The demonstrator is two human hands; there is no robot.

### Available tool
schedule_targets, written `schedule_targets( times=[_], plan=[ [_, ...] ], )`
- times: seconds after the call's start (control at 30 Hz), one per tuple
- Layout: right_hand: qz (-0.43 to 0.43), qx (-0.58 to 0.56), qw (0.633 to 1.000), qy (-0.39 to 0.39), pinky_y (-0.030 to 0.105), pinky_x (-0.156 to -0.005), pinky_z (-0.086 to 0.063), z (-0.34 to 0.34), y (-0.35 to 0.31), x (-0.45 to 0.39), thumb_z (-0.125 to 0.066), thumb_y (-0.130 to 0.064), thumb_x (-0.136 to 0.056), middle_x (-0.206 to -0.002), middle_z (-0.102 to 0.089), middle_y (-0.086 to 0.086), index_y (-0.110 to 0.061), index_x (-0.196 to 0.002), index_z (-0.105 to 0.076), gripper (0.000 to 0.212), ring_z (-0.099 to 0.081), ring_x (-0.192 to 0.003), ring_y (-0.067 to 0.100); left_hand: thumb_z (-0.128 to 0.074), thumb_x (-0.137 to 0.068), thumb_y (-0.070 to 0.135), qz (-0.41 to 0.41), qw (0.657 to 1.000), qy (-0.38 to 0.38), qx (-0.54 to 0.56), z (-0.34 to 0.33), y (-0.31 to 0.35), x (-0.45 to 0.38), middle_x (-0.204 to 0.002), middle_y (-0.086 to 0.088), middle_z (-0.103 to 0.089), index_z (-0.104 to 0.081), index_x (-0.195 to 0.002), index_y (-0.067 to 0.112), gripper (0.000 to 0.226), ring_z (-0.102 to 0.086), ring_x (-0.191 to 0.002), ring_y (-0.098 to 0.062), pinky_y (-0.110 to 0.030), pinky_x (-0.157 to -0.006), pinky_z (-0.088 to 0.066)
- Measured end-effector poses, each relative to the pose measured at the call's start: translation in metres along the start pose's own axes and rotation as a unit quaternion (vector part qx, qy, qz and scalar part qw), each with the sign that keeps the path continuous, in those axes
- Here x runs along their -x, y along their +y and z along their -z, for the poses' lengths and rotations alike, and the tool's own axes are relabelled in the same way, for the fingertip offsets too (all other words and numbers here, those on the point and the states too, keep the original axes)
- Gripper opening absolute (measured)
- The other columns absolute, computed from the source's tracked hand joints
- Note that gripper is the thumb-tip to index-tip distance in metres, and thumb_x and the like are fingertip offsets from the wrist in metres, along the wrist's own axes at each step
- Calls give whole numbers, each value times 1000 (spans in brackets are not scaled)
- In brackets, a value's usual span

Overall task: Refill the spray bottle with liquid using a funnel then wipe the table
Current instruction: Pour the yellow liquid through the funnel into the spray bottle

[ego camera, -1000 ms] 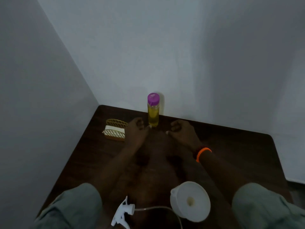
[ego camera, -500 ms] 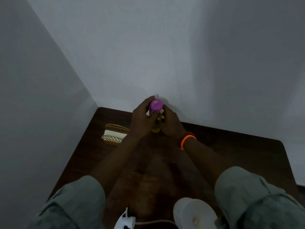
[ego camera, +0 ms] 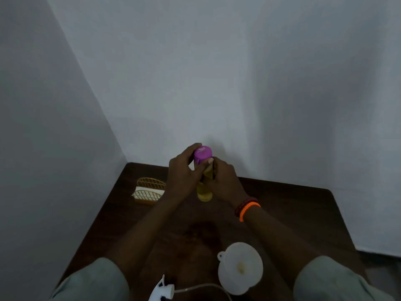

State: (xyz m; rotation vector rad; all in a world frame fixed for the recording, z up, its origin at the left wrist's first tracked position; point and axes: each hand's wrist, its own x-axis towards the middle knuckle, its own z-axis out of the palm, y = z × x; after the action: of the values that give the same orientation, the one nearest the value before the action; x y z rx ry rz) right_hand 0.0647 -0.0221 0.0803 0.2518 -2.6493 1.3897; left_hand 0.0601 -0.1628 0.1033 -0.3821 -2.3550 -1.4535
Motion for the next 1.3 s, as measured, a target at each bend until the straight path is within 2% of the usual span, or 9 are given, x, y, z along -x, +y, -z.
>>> schedule_targets(
  times=[0.13, 0.23, 0.4, 0.5, 0.7, 0.83, 0.97, 1.1, 1.3],
  plan=[
    [-28, 33, 998, 38, 43, -75, -59, 12, -20, 19, -72, -36, -83, -93, -72, 2, -13, -108, -64, 35, -69, -82, 19, -83, -82, 29, 5, 999, 31, 22, 2, 31, 8, -101, 17, -69, -70, -116, 16, 39, -65, -91, 9, -3, -82, -50],
    [-34, 36, 997, 54, 44, -80, -59, 21, -32, 33, -72, -36, -85, -100, -72, 5, -12, -116, -62, 41, -69, -89, 23, -85, -77, 39, 10, 999, 45, 8, 1, 53, 13, -93, 18, -68, -71, -108, 18, 40, -65, -84, 6, 2, -75, -46],
    [-72, 43, 992, 98, 44, -80, -60, 50, -40, 49, -75, -28, -84, -99, -71, 7, -10, -109, -62, 33, -68, -90, 24, -79, -79, 50, 16, 999, 13, 29, -2, 80, 32, -111, 20, -63, -66, -124, 24, 54, -61, -101, 3, -4, -84, -45],
    [-70, 37, 990, 114, 41, -76, -60, 66, -46, 59, -74, -38, -83, -93, -71, 3, -12, -103, -65, 35, -69, -84, 19, -81, -81, 37, -7, 999, 28, 37, 0, 87, 36, -110, 12, -71, -68, -120, 21, 44, -66, -101, -2, -11, -85, -54],
    [-50, 39, 993, 96, 39, -82, -60, 69, -57, 75, -77, -36, -81, -104, -72, 4, -13, -116, -64, 44, -69, -92, 20, -85, -75, 38, 31, 996, -10, 87, -3, 103, 30, -137, 2, -62, -53, -140, 17, 75, -60, -117, -11, -13, -87, -50],
    [-41, 43, 994, 86, 43, -80, -60, 67, -61, 80, -79, -31, -78, -100, -71, 6, -12, -116, -62, 45, -69, -91, 21, -84, -77, 37, 15, 996, -27, 83, -6, 106, 32, -126, 6, -66, -62, -131, 19, 61, -62, -111, -12, -4, -80, -50],
    [-58, 27, 993, 102, 42, -81, -60, 76, -59, 84, -79, -36, -78, -100, -74, 3, -12, -111, -67, 43, -71, -89, 18, -80, -79, 44, 11, 996, -24, 91, 4, 103, 36, -116, 7, -72, -68, -123, 21, 51, -67, -105, -8, -24, -89, -58],
    [-71, 36, 990, 114, 41, -79, -60, 83, -56, 87, -82, -42, -74, -97, -75, 1, -14, -106, -68, 45, -71, -86, 15, -80, -82, 39, 6, 994, -34, 105, 14, 97, 37, -103, 7, -77, -73, -113, 20, 37, -72, -97, -8, -38, -88, -62],
    [-56, 28, 994, 86, 42, -82, -60, 71, -61, 93, -80, -37, -78, -103, -73, 2, -15, -115, -66, 46, -70, -92, 17, -86, -73, 38, 27, 988, -66, 138, 10, 96, 38, -120, 6, -71, -66, -125, 22, 58, -68, -109, -11, -26, -85, -62]
  ],
)
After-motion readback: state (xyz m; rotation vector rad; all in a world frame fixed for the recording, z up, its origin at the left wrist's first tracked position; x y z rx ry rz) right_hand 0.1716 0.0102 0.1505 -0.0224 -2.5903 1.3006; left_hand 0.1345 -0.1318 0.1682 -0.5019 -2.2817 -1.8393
